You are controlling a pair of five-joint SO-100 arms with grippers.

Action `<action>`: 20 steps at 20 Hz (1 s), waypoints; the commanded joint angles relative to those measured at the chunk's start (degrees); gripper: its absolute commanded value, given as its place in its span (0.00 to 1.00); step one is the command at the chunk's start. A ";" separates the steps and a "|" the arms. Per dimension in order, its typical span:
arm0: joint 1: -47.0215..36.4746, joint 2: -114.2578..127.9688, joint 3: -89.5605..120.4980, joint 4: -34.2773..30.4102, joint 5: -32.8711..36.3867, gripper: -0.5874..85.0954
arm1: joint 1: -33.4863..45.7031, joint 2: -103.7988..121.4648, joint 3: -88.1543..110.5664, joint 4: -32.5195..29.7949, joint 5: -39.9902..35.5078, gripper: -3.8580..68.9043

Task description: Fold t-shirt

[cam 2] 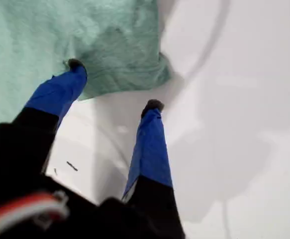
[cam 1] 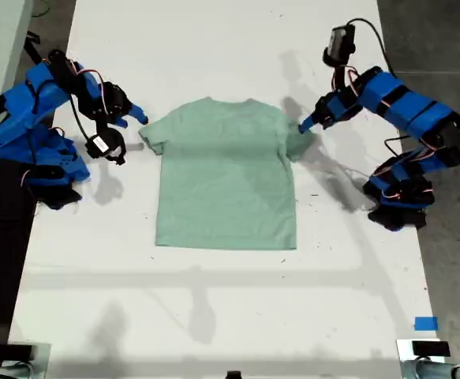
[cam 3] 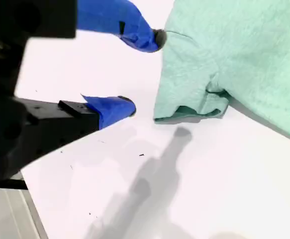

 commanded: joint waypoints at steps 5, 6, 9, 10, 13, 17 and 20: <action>-0.35 -2.02 -4.31 -0.97 0.44 0.25 | 2.11 -11.87 0.26 -13.97 -4.31 0.41; -0.26 -2.37 -4.48 -1.05 0.44 0.25 | 1.76 -14.15 -0.53 -14.68 -4.39 0.39; -0.26 -2.46 -4.92 -1.05 0.62 0.25 | 0.79 -18.28 -4.04 -13.97 -3.96 0.07; -0.26 -2.55 -5.45 -0.88 0.70 0.24 | 0.97 -18.37 -4.66 -13.27 -3.87 0.04; 0.09 -2.81 -6.15 -0.88 0.79 0.24 | -1.41 -12.66 -11.34 -2.37 -0.35 0.04; 0.97 -4.66 -6.33 -1.67 0.79 0.23 | -11.69 -11.07 -28.30 5.10 8.96 0.04; 1.49 -5.27 -6.42 -2.11 0.70 0.23 | -19.25 -18.98 -42.45 4.75 15.82 0.04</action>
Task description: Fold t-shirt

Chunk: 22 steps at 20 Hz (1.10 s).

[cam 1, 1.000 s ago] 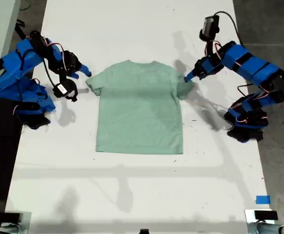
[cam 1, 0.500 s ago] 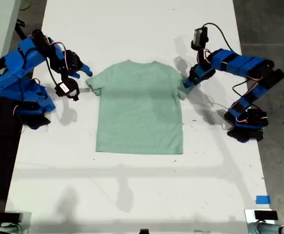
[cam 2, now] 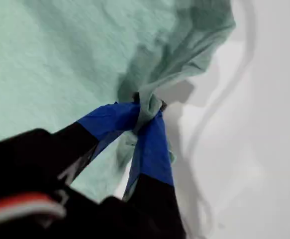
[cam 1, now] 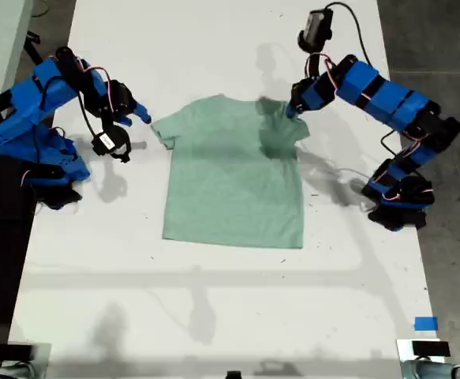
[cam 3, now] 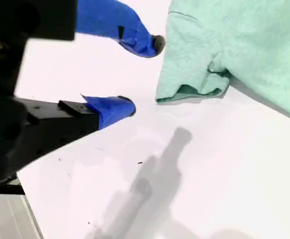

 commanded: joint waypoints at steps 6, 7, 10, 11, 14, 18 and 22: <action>1.76 -0.18 -3.43 -0.97 -0.09 0.23 | -11.07 -36.04 -36.21 -2.81 13.01 0.04; 1.85 -0.18 -3.52 -0.88 -0.09 0.23 | -11.16 -41.04 -40.08 -2.11 14.50 0.03; 1.41 -0.09 -3.43 -0.44 0.00 0.24 | -12.92 -45.88 -51.50 2.37 14.50 0.53; 1.14 -0.09 -3.25 -0.44 -0.09 0.24 | -13.36 -42.45 -51.50 2.46 13.54 0.49; 0.44 -0.79 -3.08 -0.79 -0.09 0.25 | -11.87 -33.40 -51.42 9.32 13.71 0.43; 0.26 -2.37 -0.26 -3.52 -0.26 0.26 | -9.84 -20.83 -42.19 16.96 11.95 0.39; -1.23 -8.70 0.62 -8.44 0.09 0.27 | -10.28 -10.72 -28.74 18.02 10.02 0.36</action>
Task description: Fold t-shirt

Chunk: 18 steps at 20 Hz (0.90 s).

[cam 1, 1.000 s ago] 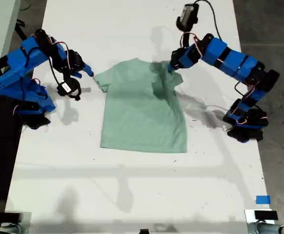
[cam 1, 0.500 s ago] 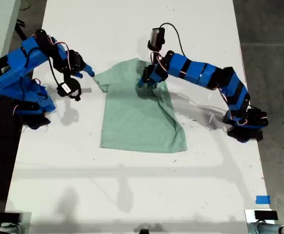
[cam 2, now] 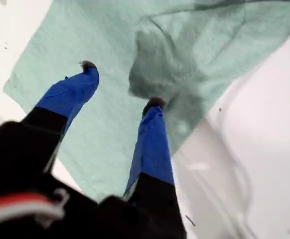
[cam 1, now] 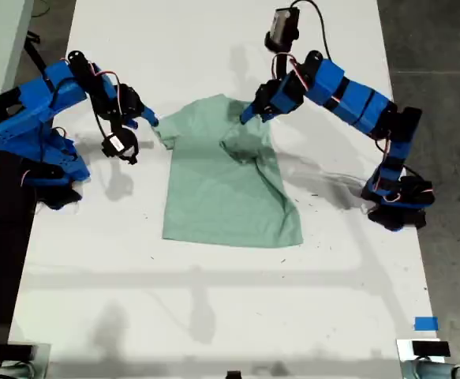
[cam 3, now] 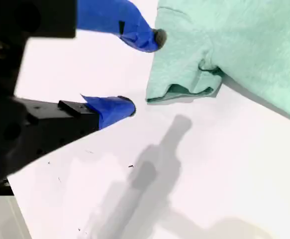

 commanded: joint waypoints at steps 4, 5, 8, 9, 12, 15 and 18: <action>-3.69 -16.44 -5.63 -6.15 0.70 0.28 | -2.72 15.64 14.68 -0.44 1.14 0.36; -4.48 -20.39 -7.56 -6.94 0.70 0.28 | -3.25 18.11 17.05 -0.88 1.76 0.36; -7.21 -29.79 -12.74 -8.53 0.70 0.28 | -4.31 26.10 23.29 -1.23 2.99 0.36; -7.91 -31.99 -14.68 -8.88 0.79 0.28 | -4.48 29.00 25.75 -1.41 3.43 0.36; -8.96 -39.81 -20.04 -8.17 0.79 0.28 | -4.48 37.00 33.05 -1.76 4.39 0.36; -10.99 -48.25 -24.70 -7.03 0.88 0.28 | -4.75 44.47 39.90 -2.29 5.63 0.36; -12.22 -51.15 -28.12 -4.75 1.49 0.05 | -4.83 51.15 45.53 -2.72 6.77 0.36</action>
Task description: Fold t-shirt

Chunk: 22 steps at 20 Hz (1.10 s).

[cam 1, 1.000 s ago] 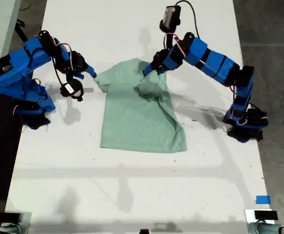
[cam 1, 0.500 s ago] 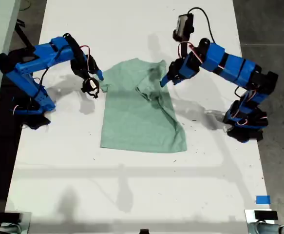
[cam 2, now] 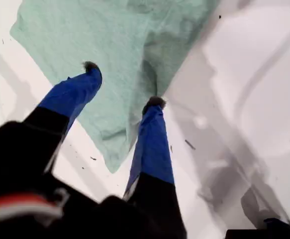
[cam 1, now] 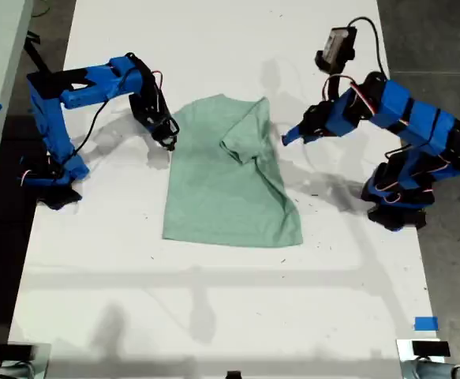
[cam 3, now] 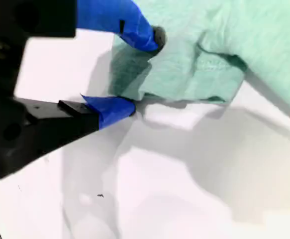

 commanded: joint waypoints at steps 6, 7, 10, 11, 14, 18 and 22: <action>-2.37 15.82 -2.37 5.10 0.26 0.01 | -0.88 10.55 5.36 -1.85 1.76 0.30; -3.16 18.63 -1.93 5.10 0.26 0.01 | -0.88 11.25 6.15 -1.85 2.02 0.30; -2.55 25.14 -1.85 3.16 1.67 0.01 | -0.79 13.54 8.17 -2.02 2.37 0.28; -0.62 25.58 -2.29 1.32 2.11 0.01 | -0.79 14.33 8.96 -2.02 2.46 0.28; 7.29 24.08 -2.29 -8.70 2.20 0.01 | -0.97 16.44 11.07 -1.85 3.34 0.27; 14.06 11.16 -15.82 -17.05 2.64 0.01 | -2.29 18.90 13.01 -1.14 5.10 0.26; 15.47 -14.85 -45.00 -12.57 2.46 0.01 | -4.22 22.24 14.94 -0.09 7.38 0.26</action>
